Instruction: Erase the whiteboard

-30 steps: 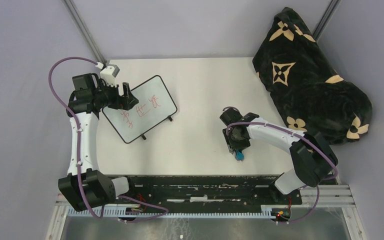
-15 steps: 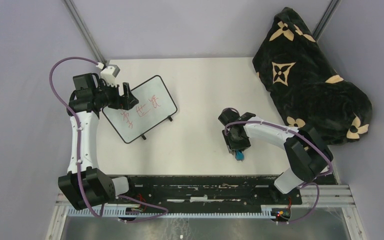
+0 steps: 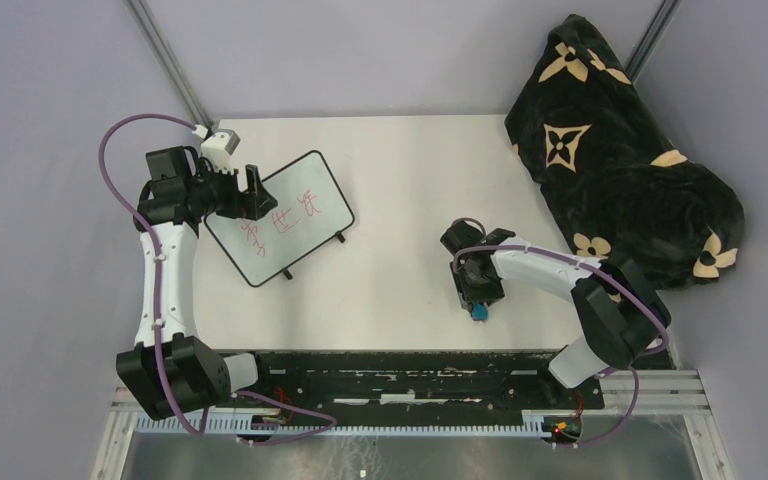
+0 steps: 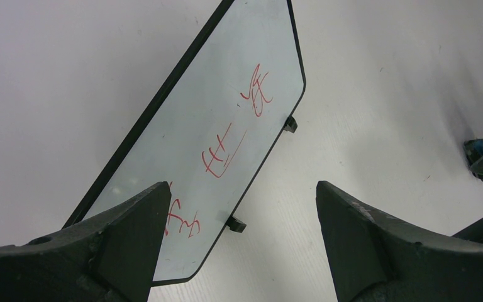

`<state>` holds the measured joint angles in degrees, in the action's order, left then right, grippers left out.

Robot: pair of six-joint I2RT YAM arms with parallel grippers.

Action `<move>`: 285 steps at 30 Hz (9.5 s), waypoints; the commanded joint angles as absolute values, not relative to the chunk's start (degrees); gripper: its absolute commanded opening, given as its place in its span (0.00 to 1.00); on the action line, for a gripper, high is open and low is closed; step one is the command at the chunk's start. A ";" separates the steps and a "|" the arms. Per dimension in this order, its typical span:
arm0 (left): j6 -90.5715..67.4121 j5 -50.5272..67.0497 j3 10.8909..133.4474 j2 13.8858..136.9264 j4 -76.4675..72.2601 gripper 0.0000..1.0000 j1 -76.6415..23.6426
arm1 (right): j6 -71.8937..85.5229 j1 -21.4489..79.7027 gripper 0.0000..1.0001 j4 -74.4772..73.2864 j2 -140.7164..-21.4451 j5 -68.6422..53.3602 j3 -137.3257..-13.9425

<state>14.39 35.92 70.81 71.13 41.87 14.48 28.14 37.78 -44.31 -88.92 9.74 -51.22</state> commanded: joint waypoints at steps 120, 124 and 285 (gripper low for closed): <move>63.66 53.34 97.23 103.97 83.66 0.49 37.39 | 17.36 49.66 0.01 -31.43 -106.54 -1.74 -97.04; 64.51 53.66 96.34 103.82 83.72 0.44 37.68 | 17.32 49.66 0.00 -31.05 -109.36 -2.44 -100.62; 69.26 46.59 89.04 99.93 83.69 0.03 38.42 | 12.41 57.12 0.01 -15.70 -141.80 -0.92 -131.22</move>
<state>67.42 50.30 90.21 101.60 84.23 39.40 10.81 53.65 -18.11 -141.10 1.87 -127.68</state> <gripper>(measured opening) 0.193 0.047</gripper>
